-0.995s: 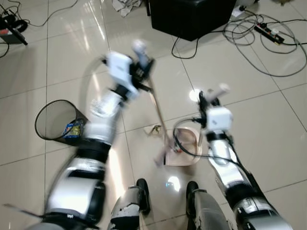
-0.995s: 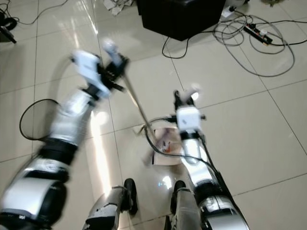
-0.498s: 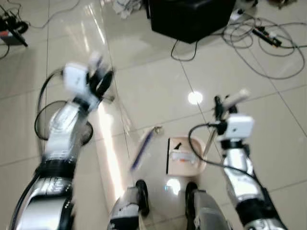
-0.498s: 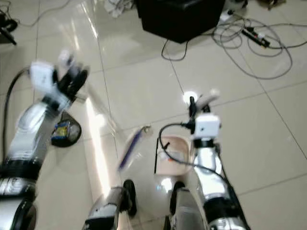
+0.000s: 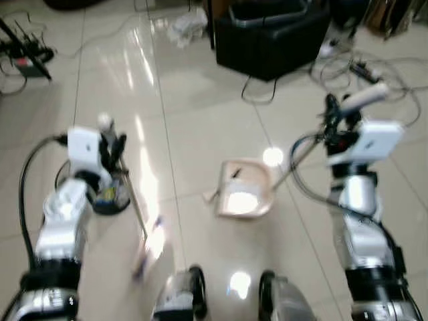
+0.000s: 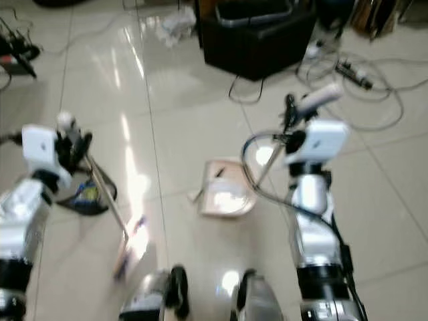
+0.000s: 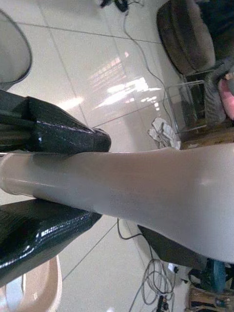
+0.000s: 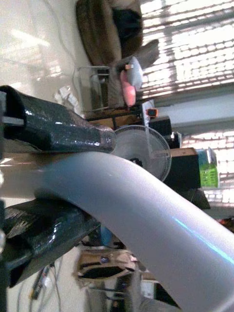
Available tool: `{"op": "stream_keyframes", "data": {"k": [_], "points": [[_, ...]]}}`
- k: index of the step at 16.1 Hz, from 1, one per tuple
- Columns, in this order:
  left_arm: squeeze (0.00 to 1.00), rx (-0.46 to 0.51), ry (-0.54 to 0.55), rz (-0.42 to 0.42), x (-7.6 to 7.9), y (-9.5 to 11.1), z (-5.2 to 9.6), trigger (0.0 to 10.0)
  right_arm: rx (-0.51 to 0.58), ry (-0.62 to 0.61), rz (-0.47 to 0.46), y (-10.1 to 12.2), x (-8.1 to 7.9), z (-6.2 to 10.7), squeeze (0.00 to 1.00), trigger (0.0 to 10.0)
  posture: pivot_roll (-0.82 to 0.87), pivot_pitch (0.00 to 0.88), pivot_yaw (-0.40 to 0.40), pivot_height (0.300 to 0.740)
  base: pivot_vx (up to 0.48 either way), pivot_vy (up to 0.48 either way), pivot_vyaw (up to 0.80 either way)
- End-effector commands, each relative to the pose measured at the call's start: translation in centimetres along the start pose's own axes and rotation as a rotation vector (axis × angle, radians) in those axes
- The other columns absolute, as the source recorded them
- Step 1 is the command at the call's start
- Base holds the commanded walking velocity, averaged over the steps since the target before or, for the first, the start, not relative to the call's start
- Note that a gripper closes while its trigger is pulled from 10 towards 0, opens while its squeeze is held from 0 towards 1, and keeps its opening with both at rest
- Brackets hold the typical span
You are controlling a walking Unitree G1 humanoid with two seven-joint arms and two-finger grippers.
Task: Sweep floor
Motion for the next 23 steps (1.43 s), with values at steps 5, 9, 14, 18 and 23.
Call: {"op": "stream_keyframes", "data": {"k": [5, 9, 14, 18, 23], "points": [[0.00, 0.030, 0.042, 0.025, 1.2, 0.3, 1.6, 10.0, 0.024, -0.017, -0.190, 3.6, -0.6, -2.9, 0.00, 10.0, 0.04, 0.096, 0.080, 0.740, 0.000, 0.000, 0.00], [0.00, 0.084, 0.026, -0.017, 3.1, 2.4, 2.0, 10.0, 0.100, 0.001, -0.234, 7.5, -0.5, -4.8, 0.00, 10.0, 0.05, 0.081, 0.063, 0.740, 0.000, 0.000, 0.80], [0.00, 0.062, 0.036, -0.003, 3.3, 2.1, 1.5, 10.0, 0.134, -0.025, -0.298, 9.2, 0.3, -6.0, 0.00, 10.0, 0.06, 0.074, 0.069, 0.740, 0.000, 0.000, 0.80], [0.00, 0.031, 0.048, -0.035, 3.5, 1.8, 0.4, 10.0, 0.149, -0.017, -0.316, 9.8, -0.2, -7.8, 0.00, 10.0, 0.07, 0.085, 0.072, 0.740, 0.000, 0.000, 0.00], [0.00, 0.036, 0.042, -0.043, 3.7, 1.9, 0.4, 10.0, 0.146, -0.002, -0.324, 9.6, -0.3, -8.2, 0.00, 10.0, 0.07, 0.093, 0.070, 0.740, 0.245, 0.000, 0.00]]}}
Point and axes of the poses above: a point about 5 cm out from each wrist's last joint towards the gripper, its own z axis pointing back from the gripper into the wrist, its own y axis along the axis of the wrist's last joint, x = y × z, the point moved 4 cm from there along -z, pointing out of the wrist towards the gripper, and after that the axes turned 3 degrees about -z, right-handed, at the moved point
